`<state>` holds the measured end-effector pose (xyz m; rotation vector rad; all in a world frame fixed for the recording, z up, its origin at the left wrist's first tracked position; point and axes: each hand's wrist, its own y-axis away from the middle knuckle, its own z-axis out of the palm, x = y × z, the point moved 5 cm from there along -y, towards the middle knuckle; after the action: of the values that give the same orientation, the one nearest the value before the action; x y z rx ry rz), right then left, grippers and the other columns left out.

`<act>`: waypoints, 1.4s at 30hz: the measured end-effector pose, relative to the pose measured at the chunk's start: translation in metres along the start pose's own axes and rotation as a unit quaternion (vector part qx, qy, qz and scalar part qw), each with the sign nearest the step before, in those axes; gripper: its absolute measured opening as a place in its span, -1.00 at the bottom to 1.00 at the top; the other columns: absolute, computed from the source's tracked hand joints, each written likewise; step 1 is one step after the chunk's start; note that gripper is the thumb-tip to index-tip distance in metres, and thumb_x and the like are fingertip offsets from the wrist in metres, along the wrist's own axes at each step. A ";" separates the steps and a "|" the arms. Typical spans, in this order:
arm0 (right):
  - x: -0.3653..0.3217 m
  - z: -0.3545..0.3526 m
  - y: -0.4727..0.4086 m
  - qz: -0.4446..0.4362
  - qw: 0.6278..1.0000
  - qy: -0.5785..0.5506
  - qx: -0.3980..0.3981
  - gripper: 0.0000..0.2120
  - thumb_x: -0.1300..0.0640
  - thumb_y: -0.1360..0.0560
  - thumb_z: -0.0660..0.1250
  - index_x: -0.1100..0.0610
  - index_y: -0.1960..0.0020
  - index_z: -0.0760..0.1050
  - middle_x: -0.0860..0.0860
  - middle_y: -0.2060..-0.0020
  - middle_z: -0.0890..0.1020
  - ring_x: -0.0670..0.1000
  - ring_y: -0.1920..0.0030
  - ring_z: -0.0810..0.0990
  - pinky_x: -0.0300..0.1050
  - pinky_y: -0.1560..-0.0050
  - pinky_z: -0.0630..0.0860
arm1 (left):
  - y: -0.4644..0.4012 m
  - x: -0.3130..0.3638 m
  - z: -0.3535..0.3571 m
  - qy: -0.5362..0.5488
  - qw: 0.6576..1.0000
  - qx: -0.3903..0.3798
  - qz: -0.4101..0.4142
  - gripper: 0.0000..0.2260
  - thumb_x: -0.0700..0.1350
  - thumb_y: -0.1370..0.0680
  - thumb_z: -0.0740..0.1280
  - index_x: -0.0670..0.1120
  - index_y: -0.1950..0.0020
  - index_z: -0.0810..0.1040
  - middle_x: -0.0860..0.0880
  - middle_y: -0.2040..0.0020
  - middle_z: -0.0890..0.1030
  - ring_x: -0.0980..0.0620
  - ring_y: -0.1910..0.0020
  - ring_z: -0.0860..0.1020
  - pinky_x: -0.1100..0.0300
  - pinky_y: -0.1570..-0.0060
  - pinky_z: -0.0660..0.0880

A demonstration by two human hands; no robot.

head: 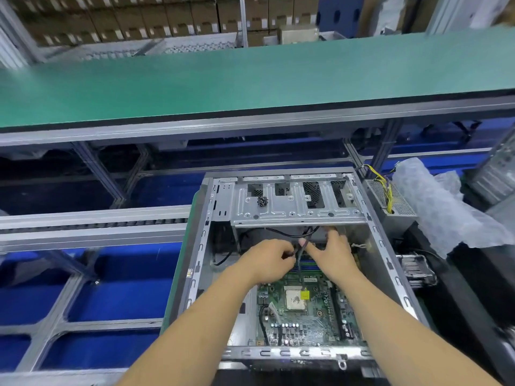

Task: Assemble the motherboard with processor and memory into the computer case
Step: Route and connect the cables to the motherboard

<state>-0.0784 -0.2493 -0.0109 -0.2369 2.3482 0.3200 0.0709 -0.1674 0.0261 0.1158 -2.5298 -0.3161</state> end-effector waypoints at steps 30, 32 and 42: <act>-0.004 0.002 0.013 0.078 0.928 -0.348 -0.103 -0.81 0.33 -0.57 0.37 0.23 -0.17 0.49 0.21 -0.05 0.65 0.15 0.12 0.74 -0.03 0.17 0.67 | 0.006 -0.035 0.029 0.129 0.990 0.026 -0.054 -0.78 -0.10 -0.65 0.21 -0.02 -0.25 0.55 0.02 0.09 0.61 0.15 0.39 0.46 0.28 0.39 0.38; -0.003 0.004 0.014 0.096 0.923 -0.357 -0.108 -0.80 0.34 -0.58 0.34 0.23 -0.19 0.44 0.22 -0.06 0.62 0.16 0.23 0.74 -0.04 0.25 0.67 | 0.004 -0.036 0.029 0.130 0.989 0.030 -0.057 -0.84 -0.12 -0.63 0.23 -0.01 -0.14 0.56 0.02 -0.01 0.59 0.11 0.33 0.48 0.24 0.33 0.42; -0.010 0.010 0.017 0.094 0.879 -0.429 -0.187 -0.74 0.35 -0.60 0.31 0.12 -0.23 0.43 0.30 -0.01 0.66 0.06 0.44 0.50 -0.12 0.49 0.38 | 0.007 -0.022 0.036 0.237 0.970 -0.046 -0.020 -0.73 -0.11 -0.65 0.25 0.00 -0.34 0.53 0.02 0.23 0.60 0.07 0.38 0.42 0.21 0.30 0.37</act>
<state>-0.0695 -0.2292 -0.0082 -0.0253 1.4109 0.7942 0.0685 -0.1503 -0.0134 0.1831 -2.0391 -0.3707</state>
